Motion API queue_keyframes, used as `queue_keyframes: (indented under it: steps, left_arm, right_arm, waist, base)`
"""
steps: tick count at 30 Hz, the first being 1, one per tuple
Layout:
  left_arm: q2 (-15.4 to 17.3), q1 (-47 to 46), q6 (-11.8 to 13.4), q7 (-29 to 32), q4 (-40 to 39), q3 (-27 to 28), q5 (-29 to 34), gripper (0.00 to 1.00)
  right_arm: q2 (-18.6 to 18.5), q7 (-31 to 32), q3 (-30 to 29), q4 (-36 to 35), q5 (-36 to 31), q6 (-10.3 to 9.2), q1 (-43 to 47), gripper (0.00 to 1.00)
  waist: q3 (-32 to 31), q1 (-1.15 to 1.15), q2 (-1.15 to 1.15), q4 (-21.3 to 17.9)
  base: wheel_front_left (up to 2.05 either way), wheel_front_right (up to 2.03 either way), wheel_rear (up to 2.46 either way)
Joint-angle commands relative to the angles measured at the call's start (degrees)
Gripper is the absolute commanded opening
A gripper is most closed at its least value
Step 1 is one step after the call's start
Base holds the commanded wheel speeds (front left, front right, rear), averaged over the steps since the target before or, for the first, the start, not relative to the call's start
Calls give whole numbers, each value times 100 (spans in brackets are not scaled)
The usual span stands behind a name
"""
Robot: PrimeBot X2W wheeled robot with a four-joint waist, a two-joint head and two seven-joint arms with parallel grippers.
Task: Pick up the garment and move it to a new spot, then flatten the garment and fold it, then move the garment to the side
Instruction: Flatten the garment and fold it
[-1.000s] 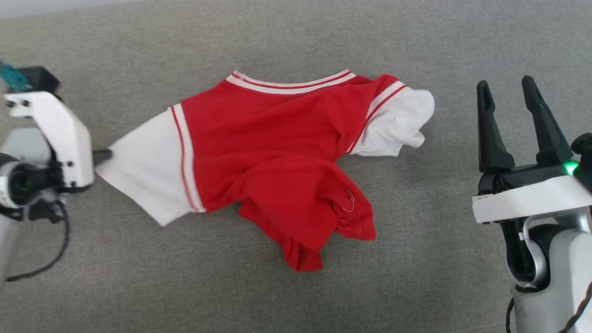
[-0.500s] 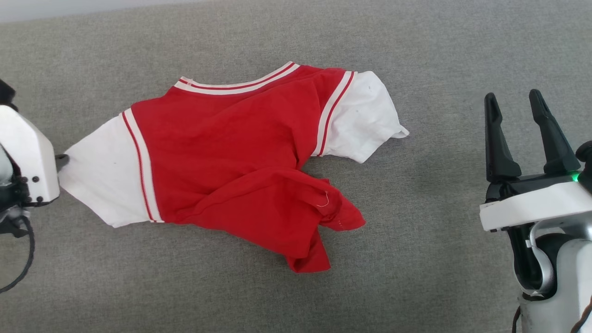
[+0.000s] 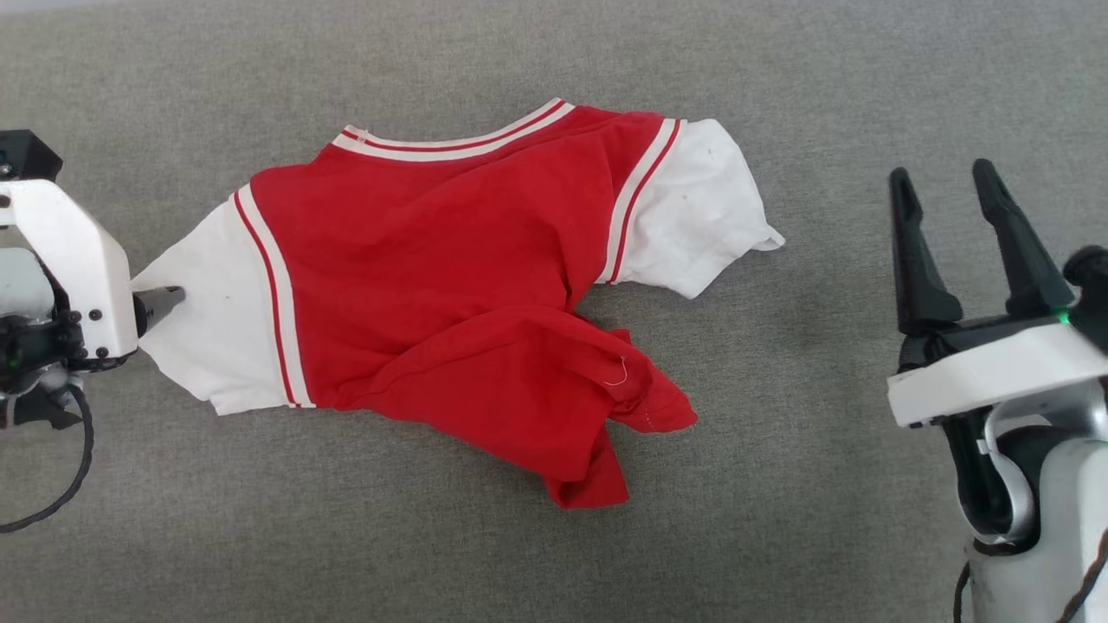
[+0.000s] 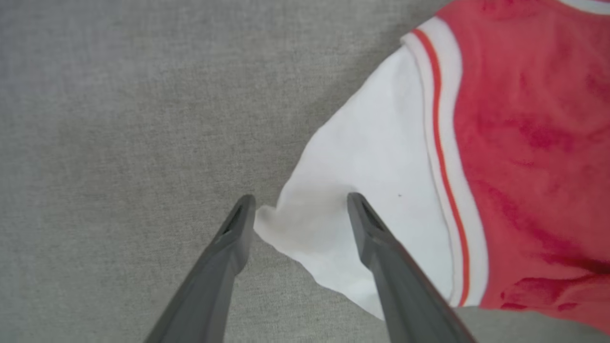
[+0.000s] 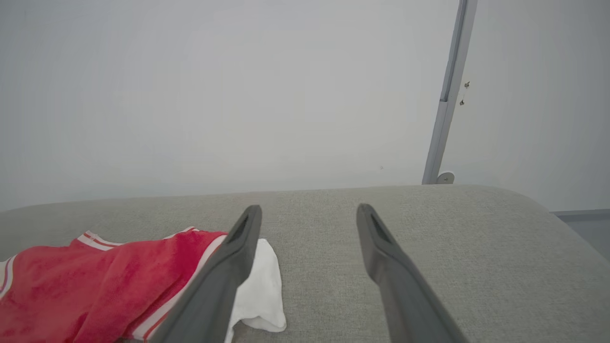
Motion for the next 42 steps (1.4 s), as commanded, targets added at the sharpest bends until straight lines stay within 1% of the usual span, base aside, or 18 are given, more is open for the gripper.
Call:
queue_keyframes:
  steps: [1,6,10,12,13,15,17,22,27,28,30,34,36,38,39,40,42]
  left_arm:
    - [-32,-98,15,44,58,-26,15,100]
    - [-113,-228,-67,-46,380,-168,197,100]
    - [-314,-269,-136,-192,778,-255,224,100]
    - [-487,-299,-234,-223,959,-296,135,100]
    - [-566,-284,-313,-164,1037,-330,59,0]
    - [-708,-337,-394,-163,1184,-396,75,0]
    - [-808,-428,-518,-220,1289,-431,58,0]
    - [-1056,-704,-790,-467,1500,-520,142,0]
    - [-1296,-947,-1004,-650,1749,-595,172,0]
    - [-1296,-947,-1004,-650,1749,-595,172,0]
    - [-1353,-1036,-1067,-720,1845,-644,216,0]
    - [-1494,-1174,-1188,-859,2017,-682,162,0]
    - [-1535,-1229,-1234,-935,2104,-703,136,0]
    - [-1588,-1262,-1271,-1009,2184,-716,105,0]
    - [-1609,-1283,-1285,-1038,2232,-725,98,0]
    - [-1627,-1312,-1295,-1068,2273,-736,109,0]
    - [-1646,-1386,-1316,-1093,2344,-769,126,0]
  right_arm:
    - [1,52,36,-29,2,-2,-91,100]
    - [-4,344,199,-32,-37,-1,-212,100]
    - [-68,640,286,111,-32,-1,-336,100]
    - [-162,821,399,230,2,-1,-470,100]
    - [-179,915,419,305,45,-1,-535,100]
    - [-343,1192,508,515,14,-1,-678,100]
    - [-392,1452,558,731,127,-2,-904,100]
    - [-684,2219,715,1362,238,-2,-1479,100]
    - [-965,3067,940,2031,310,-1,-1995,100]
    - [-965,3067,940,2031,310,-1,-1995,100]
    - [-1061,3382,1047,2260,333,-2,-2141,100]
    - [-1181,4022,1394,2731,462,-1,-2287,100]
    - [-1137,4324,1585,2971,658,8,-2276,100]
    - [-1173,4592,1887,3137,840,20,-2264,100]
    - [-1211,4700,2012,3192,945,20,-2268,59]
    - [-1248,4691,2070,3199,1031,21,-2310,0]
    - [-1377,4665,2102,3181,1172,20,-2470,0]
  waist:
    - [34,0,0,13]
    - [157,0,0,43]
    - [228,0,0,81]
    - [251,0,0,118]
    - [254,0,0,137]
    - [265,0,0,195]
    - [277,0,0,251]
    - [336,0,0,455]
    - [416,0,0,688]
    - [416,0,0,688]
    - [452,0,0,773]
    - [510,0,0,901]
    - [520,0,0,936]
    - [519,0,0,971]
    - [514,0,0,985]
    - [504,0,0,1003]
    - [458,0,0,1027]
  base:
    - [0,0,0]
    - [0,0,0]
    - [0,0,0]
    - [0,0,0]
    - [0,0,0]
    - [0,0,0]
    - [0,0,0]
    - [0,0,0]
    - [0,0,0]
    - [0,0,0]
    - [0,0,0]
    - [0,0,0]
    - [0,0,0]
    - [0,0,0]
    - [0,0,0]
    - [0,0,0]
    - [0,0,0]
